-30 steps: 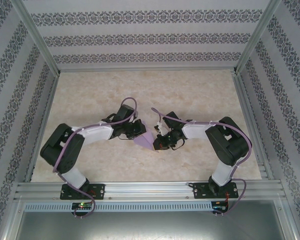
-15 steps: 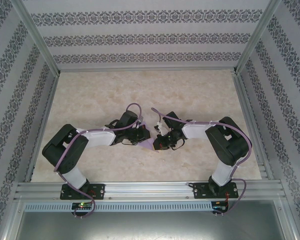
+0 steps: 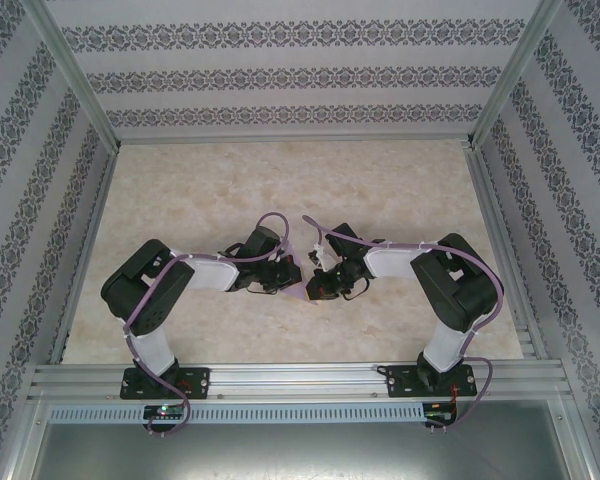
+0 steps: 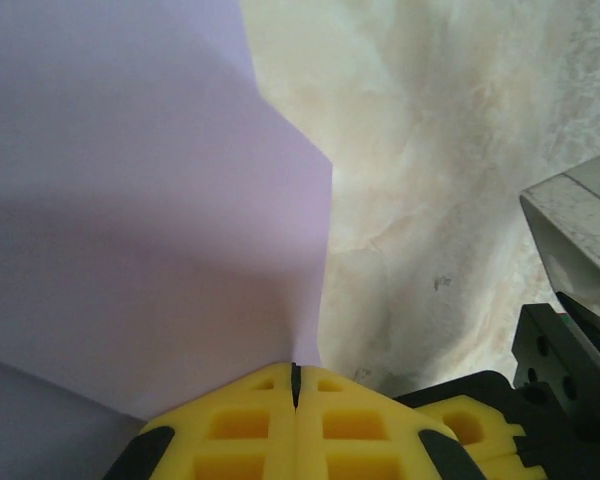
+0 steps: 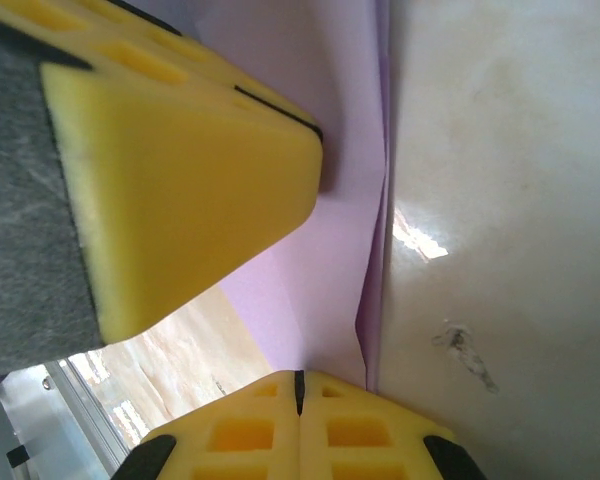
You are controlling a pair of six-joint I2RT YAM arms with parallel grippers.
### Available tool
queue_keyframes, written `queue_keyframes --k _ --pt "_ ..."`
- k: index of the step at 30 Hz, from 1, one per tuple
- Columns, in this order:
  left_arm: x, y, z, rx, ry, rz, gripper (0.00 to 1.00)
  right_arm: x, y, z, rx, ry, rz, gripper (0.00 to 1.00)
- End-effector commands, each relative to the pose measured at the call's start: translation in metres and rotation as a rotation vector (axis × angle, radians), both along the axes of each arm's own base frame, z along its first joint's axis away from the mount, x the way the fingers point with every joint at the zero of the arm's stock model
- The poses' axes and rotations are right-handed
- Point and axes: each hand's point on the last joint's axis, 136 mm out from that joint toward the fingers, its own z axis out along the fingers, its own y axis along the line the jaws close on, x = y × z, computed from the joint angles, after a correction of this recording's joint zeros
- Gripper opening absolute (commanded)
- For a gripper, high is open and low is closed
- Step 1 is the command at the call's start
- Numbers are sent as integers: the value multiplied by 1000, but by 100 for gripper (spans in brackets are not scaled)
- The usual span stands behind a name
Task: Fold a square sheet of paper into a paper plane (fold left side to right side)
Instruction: Fourth fold the wing at the center of the table.
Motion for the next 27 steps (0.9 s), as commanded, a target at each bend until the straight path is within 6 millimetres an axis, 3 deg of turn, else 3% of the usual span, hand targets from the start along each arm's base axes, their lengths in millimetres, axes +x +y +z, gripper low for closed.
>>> queue_keyframes --k 1,8,27 --pt "1 4 -11 49 -28 -1 0 -20 -34 -40 -198 62 -5 0" --pt "4 18 -27 79 -19 26 0 -24 -38 -41 -219 71 2 0" --pt "47 70 -25 97 -93 97 0 -29 -44 -40 -244 84 20 0"
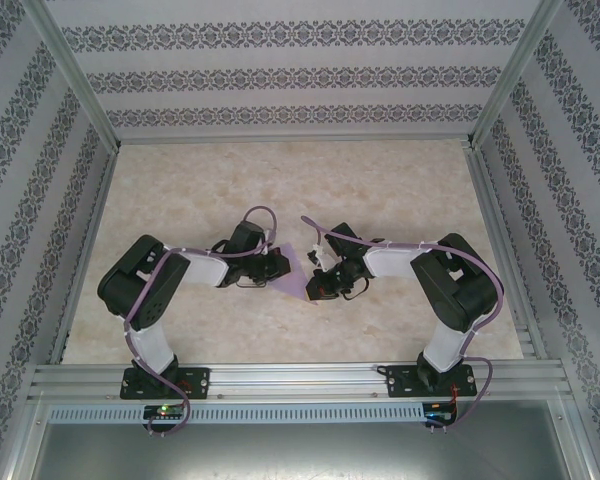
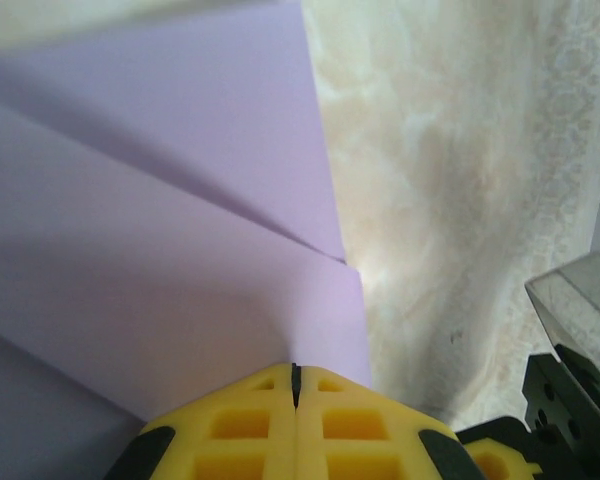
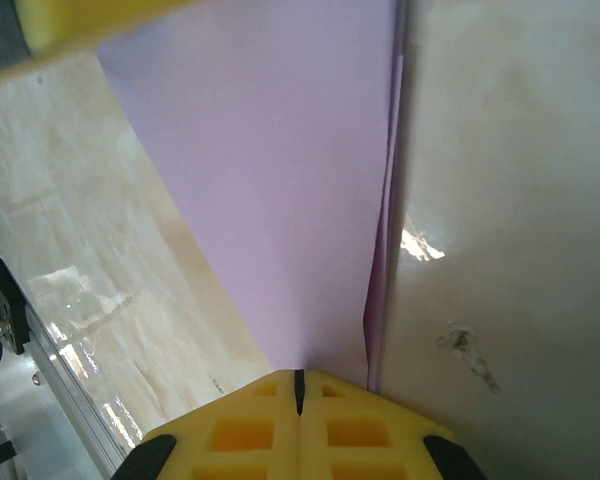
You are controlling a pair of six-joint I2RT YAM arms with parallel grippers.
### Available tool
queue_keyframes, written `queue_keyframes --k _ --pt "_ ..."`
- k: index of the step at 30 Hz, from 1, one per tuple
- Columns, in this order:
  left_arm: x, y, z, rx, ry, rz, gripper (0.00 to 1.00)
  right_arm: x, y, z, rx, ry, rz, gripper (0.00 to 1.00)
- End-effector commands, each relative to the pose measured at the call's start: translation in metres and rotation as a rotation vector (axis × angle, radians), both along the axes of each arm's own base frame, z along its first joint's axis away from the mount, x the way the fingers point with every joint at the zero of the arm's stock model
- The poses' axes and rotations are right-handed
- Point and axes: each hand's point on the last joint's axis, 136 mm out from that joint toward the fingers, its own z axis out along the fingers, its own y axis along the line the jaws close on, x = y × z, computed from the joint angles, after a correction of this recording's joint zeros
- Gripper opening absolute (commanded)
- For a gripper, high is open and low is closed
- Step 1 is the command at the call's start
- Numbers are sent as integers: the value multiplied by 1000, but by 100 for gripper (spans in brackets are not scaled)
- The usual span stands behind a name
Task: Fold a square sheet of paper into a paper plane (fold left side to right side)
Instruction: Fourth fold the wing at the center of the table.
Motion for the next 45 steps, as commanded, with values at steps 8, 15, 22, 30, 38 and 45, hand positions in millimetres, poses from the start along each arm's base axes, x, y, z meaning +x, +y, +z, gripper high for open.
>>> queue_keyframes --k 8,15,22,30,38,45 --pt "39 60 -24 119 -12 96 0 -29 -41 -39 -227 98 -1 0" --pt "54 84 -37 129 0 121 0 -29 -40 -38 -224 97 -2 0" --pt "72 103 -38 102 1 158 0 -30 -40 -37 -216 103 -3 0" --pt "96 122 -27 93 -9 177 2 -31 -39 -38 -209 107 -1 0" --pt "110 129 -8 70 -37 179 3 -29 -35 -33 -180 94 -5 0" --pt "104 131 49 46 -130 201 16 0 -14 8 -38 -73 -53 9"
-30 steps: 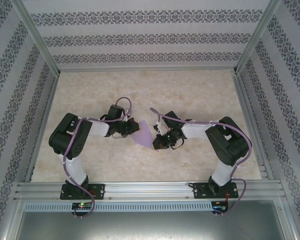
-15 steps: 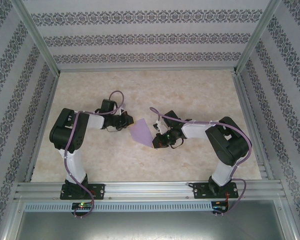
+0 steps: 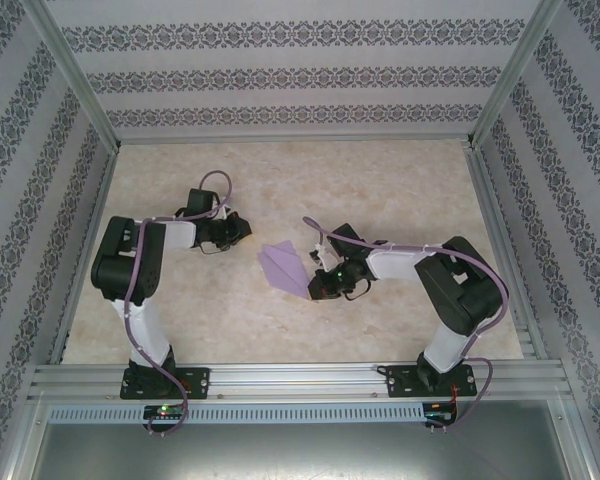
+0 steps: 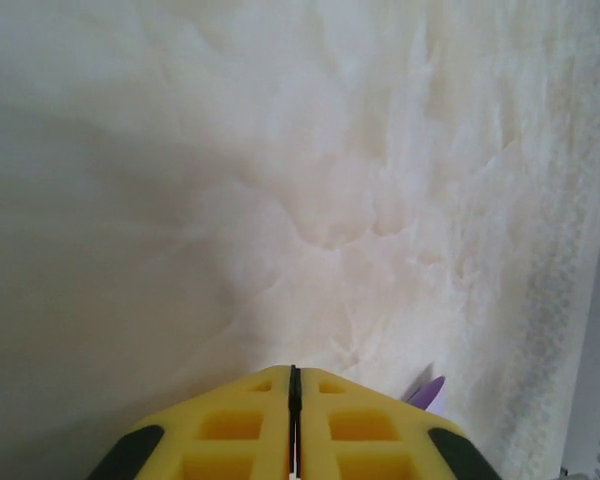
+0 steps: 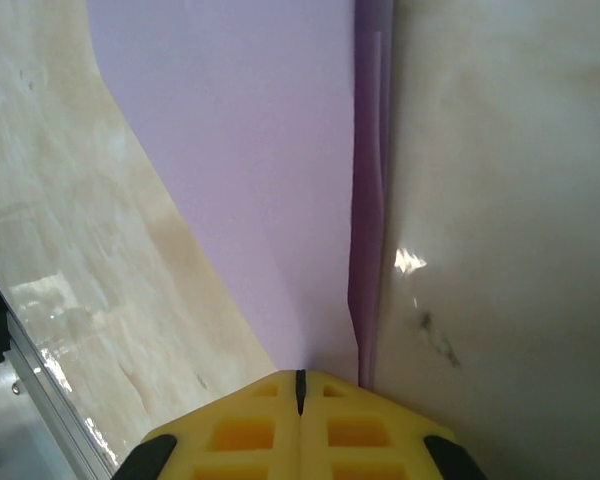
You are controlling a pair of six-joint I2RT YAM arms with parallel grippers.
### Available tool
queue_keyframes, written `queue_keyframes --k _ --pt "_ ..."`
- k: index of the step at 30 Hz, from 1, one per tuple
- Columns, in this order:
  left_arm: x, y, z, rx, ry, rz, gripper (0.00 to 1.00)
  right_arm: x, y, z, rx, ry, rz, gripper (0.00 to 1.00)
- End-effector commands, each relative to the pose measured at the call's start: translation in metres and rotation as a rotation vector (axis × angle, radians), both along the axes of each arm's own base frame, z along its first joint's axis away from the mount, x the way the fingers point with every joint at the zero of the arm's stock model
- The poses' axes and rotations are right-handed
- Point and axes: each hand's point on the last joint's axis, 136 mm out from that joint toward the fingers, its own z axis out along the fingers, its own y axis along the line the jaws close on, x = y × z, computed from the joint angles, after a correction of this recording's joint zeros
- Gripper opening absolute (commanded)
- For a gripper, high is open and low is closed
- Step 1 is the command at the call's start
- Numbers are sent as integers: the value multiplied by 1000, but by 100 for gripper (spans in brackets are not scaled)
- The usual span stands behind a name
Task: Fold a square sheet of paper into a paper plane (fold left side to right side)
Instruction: Fourth fold the wing at the center of the table, then turn over the paper at the center of the table.
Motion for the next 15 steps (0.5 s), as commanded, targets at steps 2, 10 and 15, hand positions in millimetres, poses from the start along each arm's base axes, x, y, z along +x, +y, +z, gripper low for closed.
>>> queue_keyframes --k 2,10,15 --pt "-8 15 44 23 -91 50 24 9 -5 23 12 -100 -47 13" --pt "-70 5 72 5 -116 101 40 47 -29 80 32 -402 -204 47" --pt "-92 -20 72 -34 -91 70 41 61 -51 105 81 -527 -340 62"
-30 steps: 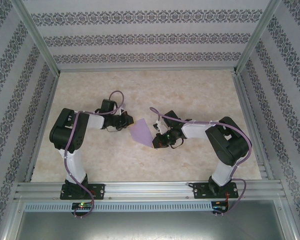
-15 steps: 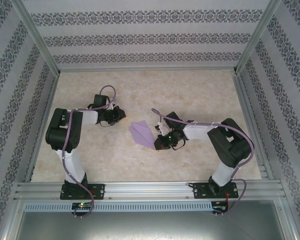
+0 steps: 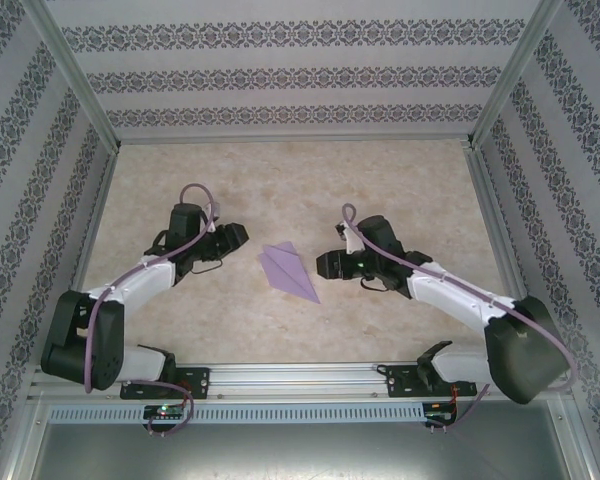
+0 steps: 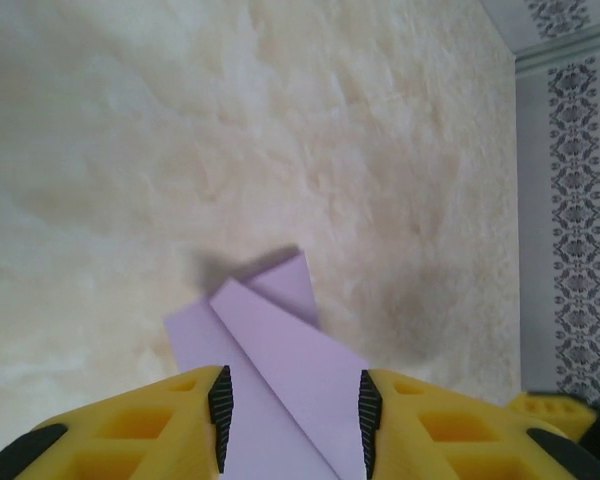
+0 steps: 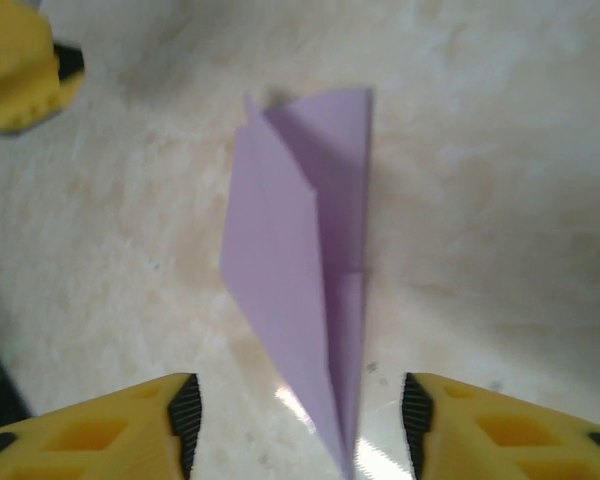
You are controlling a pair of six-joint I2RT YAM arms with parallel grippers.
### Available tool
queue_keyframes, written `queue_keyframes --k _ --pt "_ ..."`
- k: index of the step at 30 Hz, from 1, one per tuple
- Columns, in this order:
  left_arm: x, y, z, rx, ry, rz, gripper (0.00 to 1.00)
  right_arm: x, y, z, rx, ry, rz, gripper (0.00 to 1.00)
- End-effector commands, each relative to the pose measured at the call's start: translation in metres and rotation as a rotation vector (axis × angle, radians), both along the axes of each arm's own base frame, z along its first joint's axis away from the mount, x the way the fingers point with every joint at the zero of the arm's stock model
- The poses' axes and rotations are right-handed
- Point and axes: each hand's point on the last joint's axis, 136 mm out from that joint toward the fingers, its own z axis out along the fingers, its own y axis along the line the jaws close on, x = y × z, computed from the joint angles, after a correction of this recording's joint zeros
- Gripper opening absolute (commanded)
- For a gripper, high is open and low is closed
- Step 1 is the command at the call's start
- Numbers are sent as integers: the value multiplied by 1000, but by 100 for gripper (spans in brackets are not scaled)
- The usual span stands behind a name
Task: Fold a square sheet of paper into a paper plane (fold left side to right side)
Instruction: Turn over the paper at the center of the table.
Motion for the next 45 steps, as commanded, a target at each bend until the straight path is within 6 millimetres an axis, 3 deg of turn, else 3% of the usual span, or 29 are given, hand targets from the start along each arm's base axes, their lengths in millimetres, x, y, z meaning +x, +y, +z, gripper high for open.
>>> queue_keyframes --k 1,7,25,37,45 --pt "-12 -15 -7 -25 51 10 42 14 -15 11 32 -90 -110 66" --pt "-16 -46 -30 20 105 -44 39 9 -15 12 62 -66 -80 67" --pt "-3 -81 -71 64 209 -82 40 4 -16 0 43 -34 -67 66" --pt "3 -91 -78 63 232 -87 42 4 -12 -6 54 5 -48 67" --pt "18 -106 -61 31 184 -104 42 3 -7 -12 70 41 -29 67"
